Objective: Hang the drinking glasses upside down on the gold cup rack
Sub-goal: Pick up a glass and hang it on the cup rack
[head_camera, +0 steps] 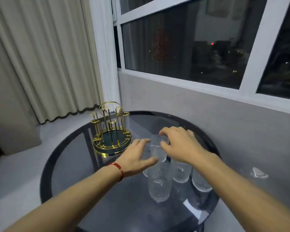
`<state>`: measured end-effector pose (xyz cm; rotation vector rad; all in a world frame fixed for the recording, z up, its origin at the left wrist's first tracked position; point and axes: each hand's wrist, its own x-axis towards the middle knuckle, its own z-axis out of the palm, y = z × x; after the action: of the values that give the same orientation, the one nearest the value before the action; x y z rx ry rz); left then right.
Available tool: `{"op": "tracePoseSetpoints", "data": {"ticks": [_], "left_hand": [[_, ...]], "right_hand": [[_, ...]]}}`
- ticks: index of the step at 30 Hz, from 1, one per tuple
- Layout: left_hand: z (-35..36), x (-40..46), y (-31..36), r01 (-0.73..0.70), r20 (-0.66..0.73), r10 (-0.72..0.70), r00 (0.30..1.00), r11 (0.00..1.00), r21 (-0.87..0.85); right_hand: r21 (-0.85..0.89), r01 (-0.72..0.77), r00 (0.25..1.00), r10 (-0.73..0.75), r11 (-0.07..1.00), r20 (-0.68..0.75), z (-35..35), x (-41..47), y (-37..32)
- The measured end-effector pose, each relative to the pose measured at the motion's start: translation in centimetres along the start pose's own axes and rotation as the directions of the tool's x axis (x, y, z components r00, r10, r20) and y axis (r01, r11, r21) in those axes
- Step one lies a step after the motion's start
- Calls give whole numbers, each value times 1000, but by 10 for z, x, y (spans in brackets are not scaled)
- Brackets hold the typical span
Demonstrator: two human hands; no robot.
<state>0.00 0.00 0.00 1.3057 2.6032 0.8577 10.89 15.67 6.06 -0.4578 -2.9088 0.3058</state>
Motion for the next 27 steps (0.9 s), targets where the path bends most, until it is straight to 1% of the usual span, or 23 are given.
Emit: {"op": "tracePoseSetpoints", "data": {"ticks": [1,2,3,4,6,8,9,12,15,17,19,21,22,23,24,25,26,27], "left_hand": [[7,-6,3,36,-23,-38,999,997,-75],[10,-12,7,58,-83,-70,994,989,-139],[17,-21,8,46,-159,-74,984,984,-171],[22,-30,12,31,-237,-69,969,986,-162],[38,-43,13,-30,-344,-4,939,995,-96],[56,-52,15,-91,-383,56,922,993,-74],[65,-55,16,-99,-374,56,926,990,-98],[87,-53,25,-101,-382,38,924,984,-148],[94,-51,31,-67,-383,-17,924,977,-205],[89,-54,32,-58,-412,-60,909,961,-269],[68,-57,30,-67,-481,-112,870,938,-339],[34,-54,20,-102,-558,-174,811,898,-427],[16,-50,12,-124,-579,-215,787,864,-488],[-1,-43,3,-151,-577,-259,775,810,-566],[-14,-36,-5,-179,-556,-307,772,734,-655],[-24,-27,-12,-205,-524,-355,774,642,-739],[-32,-19,-20,-218,-486,-401,776,554,-804],[-37,-9,-27,-217,-441,-434,786,474,-853]], "right_hand": [[15,-6,999,6,1000,-42,3,-14,1],[53,0,995,5,999,-95,5,-26,3],[99,11,988,4,995,-152,11,-41,2],[150,14,981,16,989,-194,19,-58,4],[297,21,961,63,955,-268,33,-74,9],[450,32,932,136,892,-336,46,-77,16],[502,45,922,157,864,-354,53,-76,18],[604,42,907,224,796,-358,64,-73,23],[632,14,923,233,775,-306,69,-70,24],[656,33,922,229,754,-310,67,-72,24],[693,77,930,199,717,-310,64,-75,20],[705,126,955,107,698,-277,60,-71,6],[716,115,975,61,688,-215,57,-62,-4],[737,70,992,29,672,-121,54,-49,-14],[772,-1,1000,14,636,-10,50,-33,-24],[825,-90,994,1,558,107,46,-17,-35],[883,-158,981,-29,442,190,42,2,-45],[930,-194,973,-60,312,223,40,19,-53]]}}
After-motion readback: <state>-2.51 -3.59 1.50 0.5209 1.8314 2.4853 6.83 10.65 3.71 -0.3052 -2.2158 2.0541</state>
